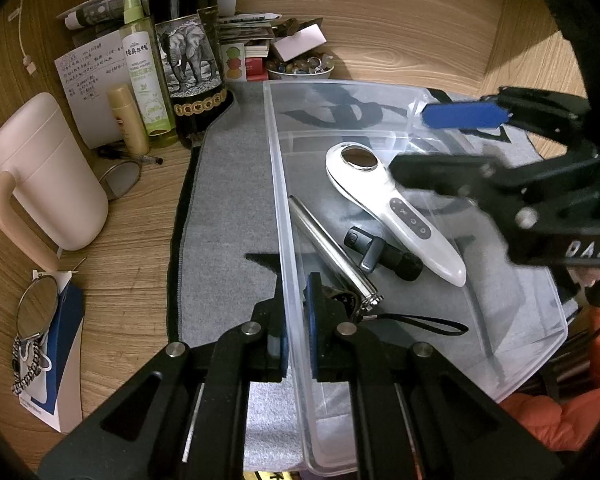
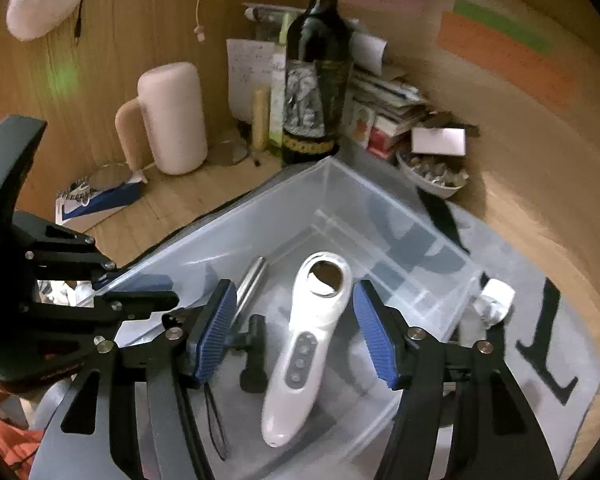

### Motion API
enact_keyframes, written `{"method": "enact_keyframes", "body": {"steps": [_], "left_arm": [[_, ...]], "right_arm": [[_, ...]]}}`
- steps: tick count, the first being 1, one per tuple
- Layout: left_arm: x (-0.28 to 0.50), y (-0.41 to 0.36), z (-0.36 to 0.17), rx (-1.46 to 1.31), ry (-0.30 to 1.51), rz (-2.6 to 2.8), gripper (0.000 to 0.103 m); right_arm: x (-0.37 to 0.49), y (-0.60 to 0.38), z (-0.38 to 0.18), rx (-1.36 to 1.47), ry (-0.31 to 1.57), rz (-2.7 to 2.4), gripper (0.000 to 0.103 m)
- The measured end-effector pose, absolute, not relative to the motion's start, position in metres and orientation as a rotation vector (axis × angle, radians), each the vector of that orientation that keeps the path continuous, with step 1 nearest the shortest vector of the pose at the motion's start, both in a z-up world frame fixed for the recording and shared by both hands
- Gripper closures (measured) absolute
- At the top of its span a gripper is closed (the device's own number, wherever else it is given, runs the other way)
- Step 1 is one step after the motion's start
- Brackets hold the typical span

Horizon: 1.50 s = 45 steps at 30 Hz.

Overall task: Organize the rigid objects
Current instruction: 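Carry the black object into the box and open the right gripper, then grasp the silver keys on the rug with the right gripper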

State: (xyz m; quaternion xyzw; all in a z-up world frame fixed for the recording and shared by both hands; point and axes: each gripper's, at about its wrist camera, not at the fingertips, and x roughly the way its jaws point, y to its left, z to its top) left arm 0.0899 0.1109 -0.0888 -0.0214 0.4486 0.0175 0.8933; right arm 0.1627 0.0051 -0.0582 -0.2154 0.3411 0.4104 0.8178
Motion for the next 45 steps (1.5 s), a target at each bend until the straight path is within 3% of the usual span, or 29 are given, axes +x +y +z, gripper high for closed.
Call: {"method": "enact_keyframes", "body": {"steps": [4, 14, 30, 40, 43, 45], "left_arm": [[0.090, 0.111, -0.089, -0.045, 0.930, 0.036, 0.096], [0.089, 0.112, -0.089, -0.041, 0.932, 0.036, 0.096], [0.087, 0.115, -0.090, -0.044, 0.933, 0.039, 0.096], [0.087, 0.115, -0.090, -0.043, 0.933, 0.039, 0.096], [0.087, 0.115, -0.090, -0.044, 0.933, 0.039, 0.096], [0.087, 0.115, -0.090, -0.044, 0.932, 0.038, 0.096]], "right_arm": [[0.165, -0.008, -0.047, -0.435, 0.691, 0.841, 0.037], [0.191, -0.063, -0.031, -0.347, 0.665, 0.710, 0.032], [0.236, -0.124, -0.095, -0.277, 0.876, 0.542, 0.032], [0.215, -0.099, -0.122, -0.339, 0.957, 0.649, 0.032], [0.211, -0.088, -0.128, -0.362, 0.956, 0.666, 0.033], [0.210, -0.085, -0.127, -0.363, 0.954, 0.672, 0.039]]}}
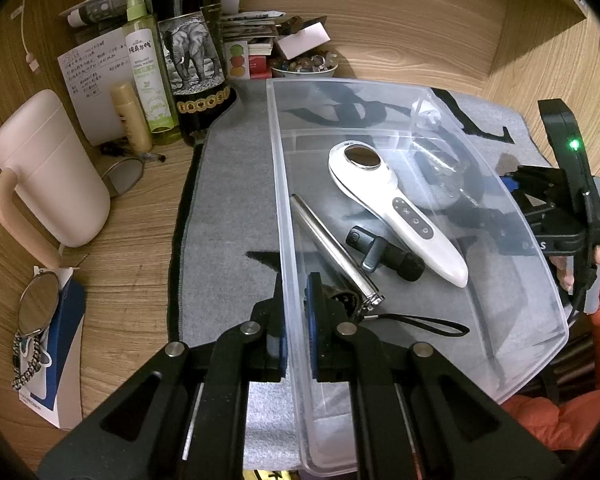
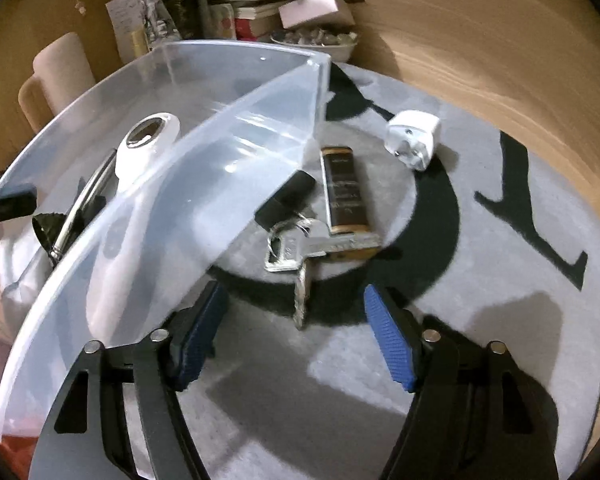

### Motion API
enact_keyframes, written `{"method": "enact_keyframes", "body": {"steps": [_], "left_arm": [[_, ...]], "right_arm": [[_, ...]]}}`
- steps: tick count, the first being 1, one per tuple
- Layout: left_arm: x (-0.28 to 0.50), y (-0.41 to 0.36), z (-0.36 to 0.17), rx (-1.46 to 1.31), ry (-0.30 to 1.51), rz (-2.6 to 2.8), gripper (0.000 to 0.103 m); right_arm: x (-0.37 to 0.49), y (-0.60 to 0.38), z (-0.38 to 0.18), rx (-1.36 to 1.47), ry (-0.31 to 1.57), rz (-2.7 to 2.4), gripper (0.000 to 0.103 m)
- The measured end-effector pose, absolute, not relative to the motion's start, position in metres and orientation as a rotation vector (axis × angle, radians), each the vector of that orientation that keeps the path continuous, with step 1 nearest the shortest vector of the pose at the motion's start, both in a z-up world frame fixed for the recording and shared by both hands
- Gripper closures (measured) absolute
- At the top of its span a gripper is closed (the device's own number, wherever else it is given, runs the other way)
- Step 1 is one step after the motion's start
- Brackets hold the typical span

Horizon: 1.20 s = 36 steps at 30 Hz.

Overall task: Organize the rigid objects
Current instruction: 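Grasp the silver keys on the rug with the right gripper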

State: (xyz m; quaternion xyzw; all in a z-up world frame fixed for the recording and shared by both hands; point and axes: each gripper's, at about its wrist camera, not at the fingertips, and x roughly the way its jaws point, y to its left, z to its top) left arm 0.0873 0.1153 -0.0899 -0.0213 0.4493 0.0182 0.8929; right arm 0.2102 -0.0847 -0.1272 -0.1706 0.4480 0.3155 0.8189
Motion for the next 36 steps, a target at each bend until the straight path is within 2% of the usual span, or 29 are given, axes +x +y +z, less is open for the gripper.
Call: {"method": "enact_keyframes", "body": {"steps": [2, 6, 9, 11, 17, 29, 36], "left_arm": [[0.087, 0.115, -0.090, -0.047, 0.934, 0.038, 0.096], [0.087, 0.115, -0.093, -0.049, 0.936, 0.037, 0.096], [0.087, 0.115, -0.093, -0.049, 0.936, 0.037, 0.096], [0.087, 0.115, -0.093, -0.048, 0.936, 0.036, 0.096], [0.087, 0.114, -0.094, -0.049, 0.936, 0.036, 0.096], [0.087, 0.115, -0.093, -0.051, 0.936, 0.036, 0.096], [0.087, 0.115, -0.094, -0.050, 0.936, 0.036, 0.096]], "right_arm": [[0.212, -0.083, -0.126, -0.353, 0.959, 0.681, 0.047], [0.217, -0.078, -0.127, -0.366, 0.944, 0.675, 0.052], [0.221, -0.075, -0.128, -0.367, 0.928, 0.668, 0.060], [0.223, -0.074, -0.129, -0.374, 0.915, 0.664, 0.072], [0.225, -0.077, -0.126, -0.359, 0.906, 0.664, 0.091], [0.214, -0.100, -0.116, -0.299, 0.882, 0.633, 0.093], [0.205, -0.108, -0.089, -0.272, 0.813, 0.621, 0.093]]}}
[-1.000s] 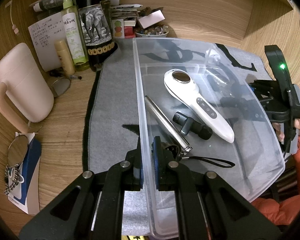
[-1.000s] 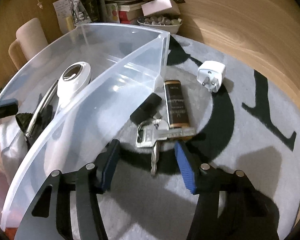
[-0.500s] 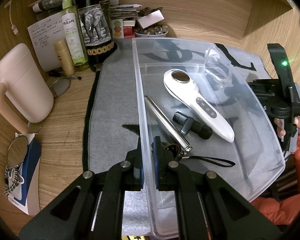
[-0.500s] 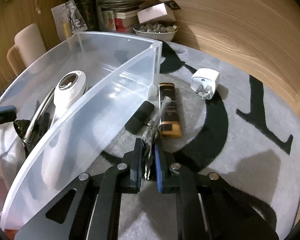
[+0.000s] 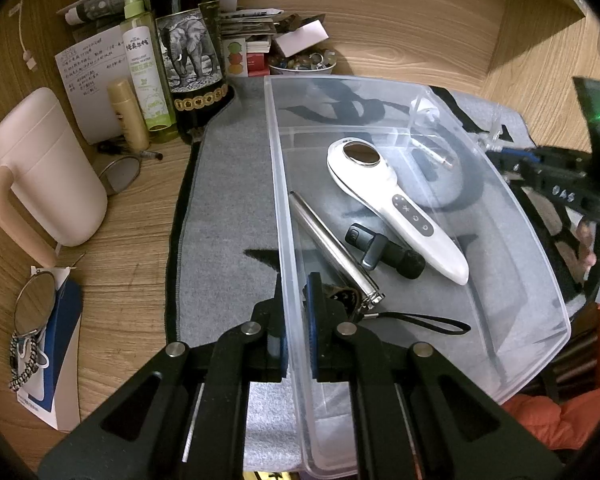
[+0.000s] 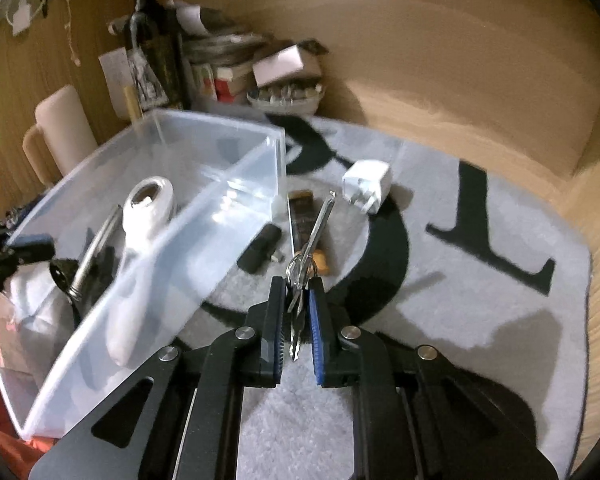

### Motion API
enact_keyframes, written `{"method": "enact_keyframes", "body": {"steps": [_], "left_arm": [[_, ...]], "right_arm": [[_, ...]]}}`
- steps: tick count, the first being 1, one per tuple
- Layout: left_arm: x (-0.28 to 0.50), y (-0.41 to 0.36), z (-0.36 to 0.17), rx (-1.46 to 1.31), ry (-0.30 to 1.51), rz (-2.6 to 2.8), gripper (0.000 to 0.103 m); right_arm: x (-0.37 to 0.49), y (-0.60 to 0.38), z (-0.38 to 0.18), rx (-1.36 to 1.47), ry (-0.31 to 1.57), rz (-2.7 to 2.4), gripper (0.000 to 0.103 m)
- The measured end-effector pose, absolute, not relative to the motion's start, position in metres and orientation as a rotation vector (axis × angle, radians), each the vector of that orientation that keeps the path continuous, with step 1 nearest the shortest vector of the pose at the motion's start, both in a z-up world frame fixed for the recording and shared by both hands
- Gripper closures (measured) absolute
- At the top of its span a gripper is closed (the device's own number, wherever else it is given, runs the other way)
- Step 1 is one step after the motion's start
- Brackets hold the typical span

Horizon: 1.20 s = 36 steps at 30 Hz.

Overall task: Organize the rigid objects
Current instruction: 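Grasp the silver keys on the rug with the right gripper, then carry the keys into the box and release them with the right gripper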

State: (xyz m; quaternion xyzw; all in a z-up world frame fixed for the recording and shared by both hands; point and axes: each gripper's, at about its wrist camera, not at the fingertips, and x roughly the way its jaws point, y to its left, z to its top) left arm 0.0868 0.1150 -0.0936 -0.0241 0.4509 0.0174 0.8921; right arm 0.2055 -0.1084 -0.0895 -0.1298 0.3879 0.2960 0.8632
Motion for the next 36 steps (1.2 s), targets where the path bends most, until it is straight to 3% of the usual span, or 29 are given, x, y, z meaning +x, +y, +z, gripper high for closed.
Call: {"method": "enact_keyframes", "body": {"steps": [17, 36], "left_arm": [[0.087, 0.115, -0.093, -0.049, 0.936, 0.036, 0.096], [0.087, 0.114, -0.094, -0.050, 0.935, 0.035, 0.096]], "right_arm": [[0.179, -0.067, -0.031, -0.283, 0.651, 0.773, 0.093], [0.172, 0.006, -0.077, -0.425, 0.811, 0.936, 0.093]]}}
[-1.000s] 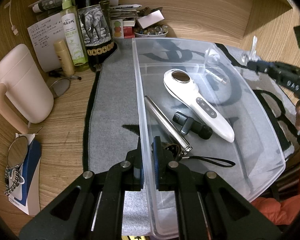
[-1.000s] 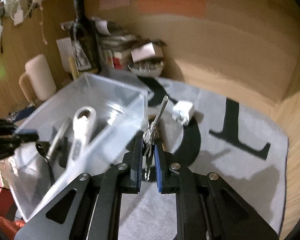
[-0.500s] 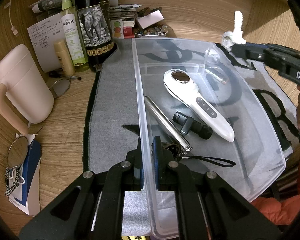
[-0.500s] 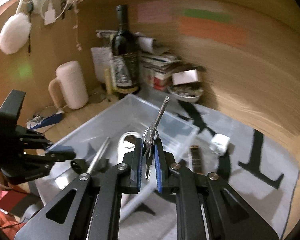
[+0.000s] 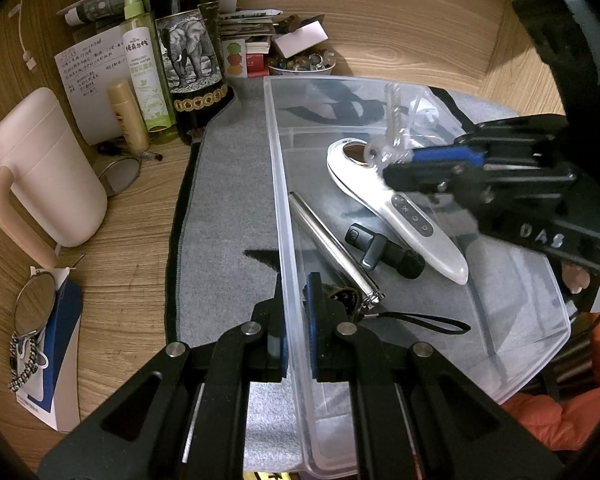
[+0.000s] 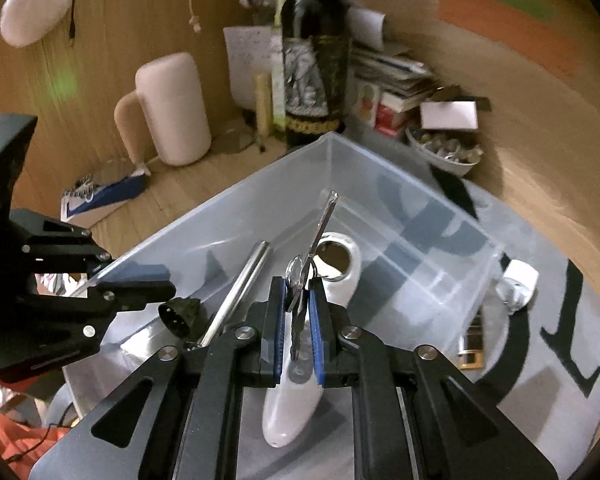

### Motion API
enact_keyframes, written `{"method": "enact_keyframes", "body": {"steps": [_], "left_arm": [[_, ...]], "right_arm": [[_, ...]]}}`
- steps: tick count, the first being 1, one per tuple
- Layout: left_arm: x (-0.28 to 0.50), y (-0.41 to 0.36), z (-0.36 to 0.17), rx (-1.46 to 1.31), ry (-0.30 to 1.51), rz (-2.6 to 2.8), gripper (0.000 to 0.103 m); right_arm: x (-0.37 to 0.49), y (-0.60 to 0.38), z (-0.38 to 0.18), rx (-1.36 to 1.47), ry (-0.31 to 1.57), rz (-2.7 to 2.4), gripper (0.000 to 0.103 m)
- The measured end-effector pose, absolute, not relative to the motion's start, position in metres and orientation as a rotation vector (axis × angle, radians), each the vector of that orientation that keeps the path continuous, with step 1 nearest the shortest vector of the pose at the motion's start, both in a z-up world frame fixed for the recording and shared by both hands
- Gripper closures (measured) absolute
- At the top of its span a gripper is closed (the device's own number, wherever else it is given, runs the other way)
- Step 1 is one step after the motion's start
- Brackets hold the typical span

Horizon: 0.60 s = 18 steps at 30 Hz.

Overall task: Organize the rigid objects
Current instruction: 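Carry the keys into the box and release them with the right gripper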

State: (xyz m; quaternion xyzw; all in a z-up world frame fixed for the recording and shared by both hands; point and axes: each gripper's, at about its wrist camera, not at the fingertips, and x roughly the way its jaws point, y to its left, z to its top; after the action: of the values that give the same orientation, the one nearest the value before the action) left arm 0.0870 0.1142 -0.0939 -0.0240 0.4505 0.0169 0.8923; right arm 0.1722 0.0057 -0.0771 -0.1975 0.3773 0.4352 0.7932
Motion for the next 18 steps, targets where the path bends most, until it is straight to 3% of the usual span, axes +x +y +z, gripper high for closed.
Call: {"method": "enact_keyframes", "body": {"steps": [18], "left_arm": [[0.089, 0.112, -0.092, -0.050, 0.933, 0.033, 0.096]], "right_arm": [[0.171, 0.019, -0.091, -0.496, 0.871, 0.927, 0.093]]}}
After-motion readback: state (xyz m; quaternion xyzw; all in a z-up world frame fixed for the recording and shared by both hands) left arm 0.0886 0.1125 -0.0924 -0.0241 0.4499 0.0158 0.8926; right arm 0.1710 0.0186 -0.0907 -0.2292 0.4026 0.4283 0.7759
